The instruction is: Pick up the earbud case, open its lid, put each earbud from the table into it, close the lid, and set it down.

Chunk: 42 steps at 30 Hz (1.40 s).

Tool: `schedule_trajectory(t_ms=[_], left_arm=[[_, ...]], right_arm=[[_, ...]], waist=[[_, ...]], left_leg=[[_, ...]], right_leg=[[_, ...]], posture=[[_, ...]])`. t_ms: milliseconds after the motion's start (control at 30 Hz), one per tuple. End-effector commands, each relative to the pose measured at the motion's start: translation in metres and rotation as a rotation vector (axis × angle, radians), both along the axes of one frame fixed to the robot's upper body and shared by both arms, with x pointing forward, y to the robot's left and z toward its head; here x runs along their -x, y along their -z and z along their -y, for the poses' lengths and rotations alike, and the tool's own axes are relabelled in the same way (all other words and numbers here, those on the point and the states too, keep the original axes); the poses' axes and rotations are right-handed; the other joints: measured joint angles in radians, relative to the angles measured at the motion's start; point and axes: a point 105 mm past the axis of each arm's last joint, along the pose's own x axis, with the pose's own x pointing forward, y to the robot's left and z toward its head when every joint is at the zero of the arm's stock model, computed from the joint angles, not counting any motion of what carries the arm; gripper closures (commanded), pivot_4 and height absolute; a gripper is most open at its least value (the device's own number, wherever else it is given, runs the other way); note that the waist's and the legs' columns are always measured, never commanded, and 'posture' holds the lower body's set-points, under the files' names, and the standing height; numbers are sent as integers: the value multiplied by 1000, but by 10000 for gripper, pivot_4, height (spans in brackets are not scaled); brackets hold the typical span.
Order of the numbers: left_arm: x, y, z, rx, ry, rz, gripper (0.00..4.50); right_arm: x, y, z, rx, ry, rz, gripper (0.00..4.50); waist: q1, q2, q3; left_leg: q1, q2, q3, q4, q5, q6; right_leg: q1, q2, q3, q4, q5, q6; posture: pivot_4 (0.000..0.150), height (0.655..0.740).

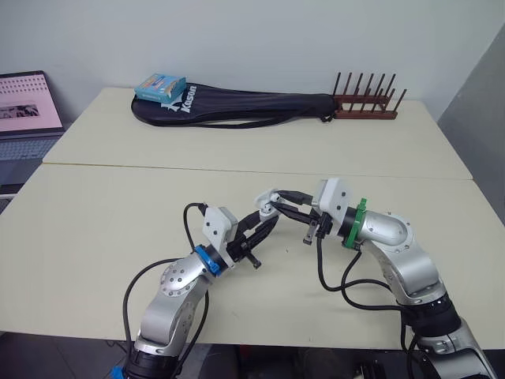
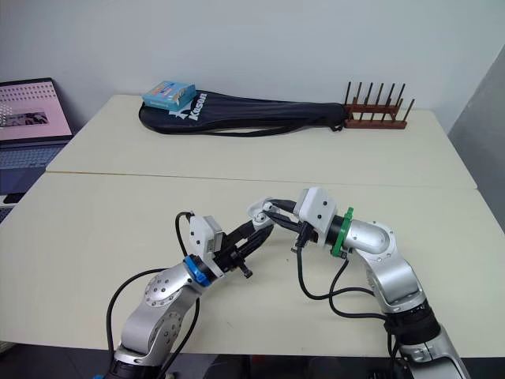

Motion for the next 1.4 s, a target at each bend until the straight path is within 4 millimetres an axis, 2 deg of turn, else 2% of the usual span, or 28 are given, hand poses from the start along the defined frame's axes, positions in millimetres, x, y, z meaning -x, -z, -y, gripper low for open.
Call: schedule_trajectory(t_ms=[33,267,1100,1200,1400], left_arm=[[4,-22,5,31,33,81,37017],[4,-24,5,30,33,91,37017],[2,-25,5,27,23,104,37017],[2,-24,5,27,25,102,37018],[1,-20,4,31,20,63,37018]], right_arm=[[-1,2,3,22,12,26,41124],[3,7,2,33,3,-17,41124],[13,7,2,1,-7,-127,41124],[10,3,4,-17,19,-101,41124],[7,-20,17,-94,39,-51,41124]], waist=[[0,0,0],[0,0,0],[0,0,0],[0,0,0],[0,0,0]], left_leg=[[0,0,0,0,0,0],[0,0,0,0,0,0],[0,0,0,-1,0,0],[0,0,0,-1,0,0],[0,0,0,-1,0,0]], right_leg=[[0,0,0,0,0,0],[0,0,0,0,0,0],[0,0,0,-1,0,0],[0,0,0,-1,0,0],[0,0,0,-1,0,0]], posture=[[1500,7087],[1500,7087],[1500,7087],[1500,7087],[1500,7087]])
